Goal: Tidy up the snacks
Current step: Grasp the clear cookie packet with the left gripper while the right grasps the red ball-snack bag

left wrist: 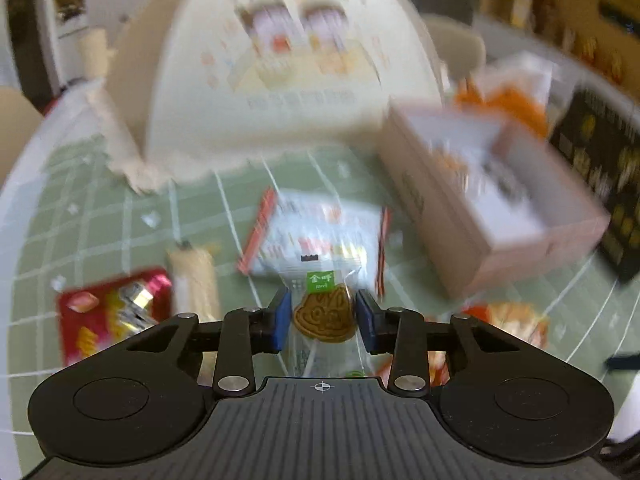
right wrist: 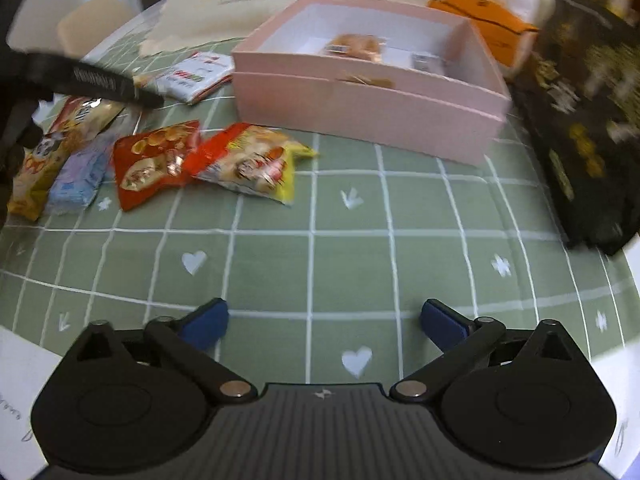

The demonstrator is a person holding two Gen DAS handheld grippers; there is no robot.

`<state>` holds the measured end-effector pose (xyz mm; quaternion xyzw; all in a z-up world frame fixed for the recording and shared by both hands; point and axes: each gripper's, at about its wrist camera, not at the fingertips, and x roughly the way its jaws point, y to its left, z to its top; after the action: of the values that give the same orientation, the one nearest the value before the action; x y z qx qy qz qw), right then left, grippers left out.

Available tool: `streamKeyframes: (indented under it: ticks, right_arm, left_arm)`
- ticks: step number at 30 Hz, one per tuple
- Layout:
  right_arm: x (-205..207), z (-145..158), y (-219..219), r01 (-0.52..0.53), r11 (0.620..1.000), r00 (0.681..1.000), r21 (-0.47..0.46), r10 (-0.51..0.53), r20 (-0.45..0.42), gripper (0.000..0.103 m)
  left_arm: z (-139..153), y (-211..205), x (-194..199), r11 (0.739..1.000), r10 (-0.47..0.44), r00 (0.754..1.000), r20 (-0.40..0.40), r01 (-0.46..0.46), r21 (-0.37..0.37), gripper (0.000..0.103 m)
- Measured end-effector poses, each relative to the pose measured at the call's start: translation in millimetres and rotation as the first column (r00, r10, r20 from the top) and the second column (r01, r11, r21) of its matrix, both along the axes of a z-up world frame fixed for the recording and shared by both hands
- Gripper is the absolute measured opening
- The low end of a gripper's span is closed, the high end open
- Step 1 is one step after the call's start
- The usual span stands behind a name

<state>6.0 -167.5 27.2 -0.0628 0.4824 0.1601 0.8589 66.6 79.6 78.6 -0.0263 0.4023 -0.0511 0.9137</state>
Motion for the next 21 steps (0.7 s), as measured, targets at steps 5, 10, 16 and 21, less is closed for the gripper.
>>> streamKeyframes:
  ticks: [5, 10, 16, 21]
  right_arm:
    - [30.7, 25.3, 15.4, 0.0, 0.997, 0.998, 0.08, -0.006, 0.07, 0.094]
    - [75.1, 25.4, 48.5, 0.019, 0.995, 0.998, 0.098, -0.024, 0.052, 0.094]
    - [73.0, 4.1, 51.4, 0.02, 0.999, 1.0, 0.038, -0.02, -0.014, 0.087]
    - [32.9, 1.0, 18.2, 0.025, 0.996, 0.999, -0.085, -0.023, 0.03, 0.087]
  left_arm:
    - [64.1, 19.5, -29.0, 0.996, 0.046, 0.992, 0.119, -0.037, -0.079, 0.038]
    - [82.8, 11.2, -58.1, 0.991, -0.018, 0.999, 0.05, 0.024, -0.135, 0.038]
    - [72.8, -19.1, -97.2, 0.986, -0.108, 0.994, -0.01, 0.106, -0.125, 0.038]
    - [50.5, -31.4, -100.9, 0.979, -0.137, 0.989, -0.055, 0.127, -0.159, 0.038]
